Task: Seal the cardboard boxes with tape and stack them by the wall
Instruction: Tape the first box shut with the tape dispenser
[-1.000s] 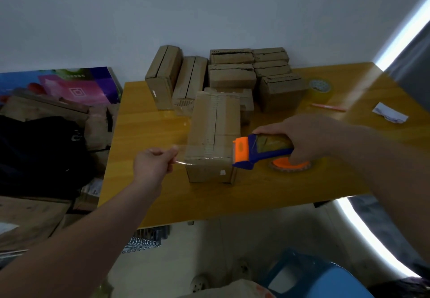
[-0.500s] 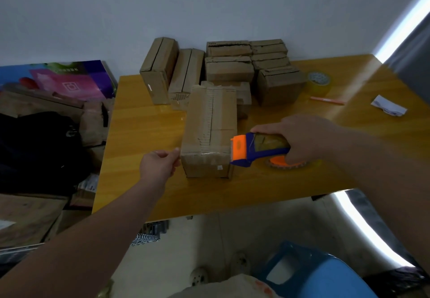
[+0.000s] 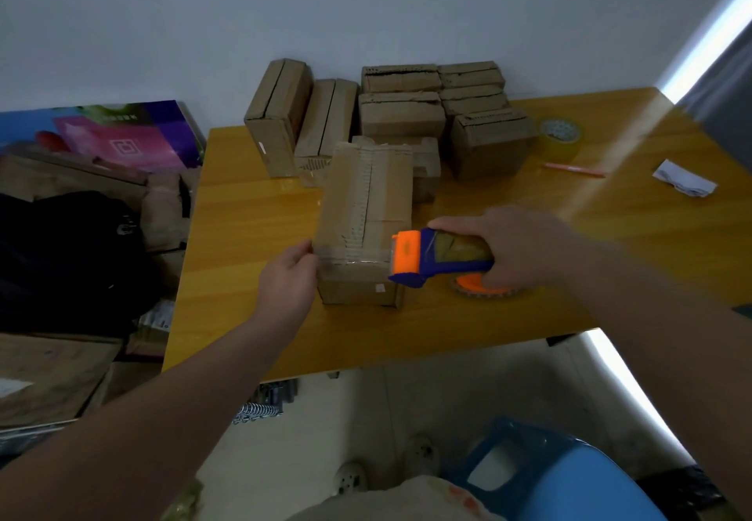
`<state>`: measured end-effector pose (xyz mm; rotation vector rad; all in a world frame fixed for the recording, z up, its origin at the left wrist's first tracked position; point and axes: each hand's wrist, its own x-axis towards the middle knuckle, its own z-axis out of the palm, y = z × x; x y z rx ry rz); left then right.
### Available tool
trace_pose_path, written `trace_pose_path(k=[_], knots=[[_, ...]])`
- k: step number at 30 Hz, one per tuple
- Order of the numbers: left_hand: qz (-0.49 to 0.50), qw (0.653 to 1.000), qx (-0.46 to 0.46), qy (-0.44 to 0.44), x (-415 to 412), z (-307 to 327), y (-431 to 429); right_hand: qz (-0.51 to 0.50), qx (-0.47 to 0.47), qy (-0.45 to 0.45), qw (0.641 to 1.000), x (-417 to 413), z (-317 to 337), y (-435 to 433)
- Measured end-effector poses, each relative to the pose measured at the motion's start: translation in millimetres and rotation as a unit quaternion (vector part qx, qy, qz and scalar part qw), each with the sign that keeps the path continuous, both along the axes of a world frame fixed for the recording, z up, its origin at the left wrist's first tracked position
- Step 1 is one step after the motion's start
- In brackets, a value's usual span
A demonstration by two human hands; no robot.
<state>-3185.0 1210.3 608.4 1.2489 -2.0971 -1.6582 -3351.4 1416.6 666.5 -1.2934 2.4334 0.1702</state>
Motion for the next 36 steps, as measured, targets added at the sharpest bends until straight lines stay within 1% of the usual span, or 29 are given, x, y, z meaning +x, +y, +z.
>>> trace_pose_path(k=[4, 5, 6, 7, 8, 9, 10, 11, 12, 14, 17, 23, 25, 31, 36], knots=[[-0.114, 0.992, -0.029, -0.051, -1.0, 2.6, -0.5, -0.008, -0.007, 0.000, 1.000, 1.9, -3.0, -0.7], [-0.146, 0.986, -0.045, -0.066, -1.4, 3.3, -1.3, -0.009, -0.007, -0.001, 1.000, 2.0, -3.0, 0.1], [-0.184, 0.975, -0.088, -0.090, -1.1, 2.2, -2.3, -0.010, -0.007, -0.002, 1.000, 2.2, -3.0, 1.2], [-0.227, 0.952, -0.157, -0.131, -0.1, -0.4, -3.2, -0.011, -0.007, -0.002, 1.000, 2.5, -3.1, 2.0], [-0.271, 0.914, -0.242, -0.181, 1.4, -5.3, -3.0, -0.010, -0.009, -0.003, 1.000, 2.7, -3.4, 2.5], [-0.304, 0.867, -0.326, -0.223, 3.3, -9.8, -0.7, -0.010, -0.010, -0.003, 1.000, 2.9, -3.8, 3.3], [-0.322, 0.828, -0.387, -0.247, 4.8, -13.6, 1.3, -0.009, -0.012, -0.003, 1.000, 3.1, -4.5, 3.2], [-0.333, 0.803, -0.423, -0.255, 5.5, -15.8, 3.2, -0.007, -0.014, -0.002, 1.000, 3.1, -4.9, 3.0], [-0.337, 0.790, -0.444, -0.255, 5.8, -15.3, 5.9, -0.007, -0.014, -0.001, 1.000, 2.6, -5.5, 2.9], [-0.349, 0.780, -0.456, -0.249, 3.5, -14.0, 11.2, -0.009, -0.013, 0.000, 1.000, 1.8, -6.6, 2.6], [-0.385, 0.771, -0.447, -0.239, -5.0, -8.4, 23.8, -0.011, -0.017, -0.006, 1.000, 1.8, -7.5, 3.4], [-0.437, 0.774, -0.430, -0.158, -19.2, -9.1, 38.2, -0.012, -0.018, 0.001, 1.000, 3.1, -5.7, 4.0], [-0.447, 0.771, -0.430, -0.143, -21.0, -8.7, 36.0, -0.013, -0.020, -0.002, 1.000, 2.7, -6.4, 4.6], [-0.467, 0.752, -0.446, -0.135, -19.8, -8.9, 30.3, -0.009, -0.023, -0.013, 1.000, 1.8, -6.3, 6.1], [-0.460, 0.746, -0.460, -0.141, -19.2, -15.4, 30.0, -0.003, -0.013, -0.023, 1.000, -4.2, -4.8, 11.3]])
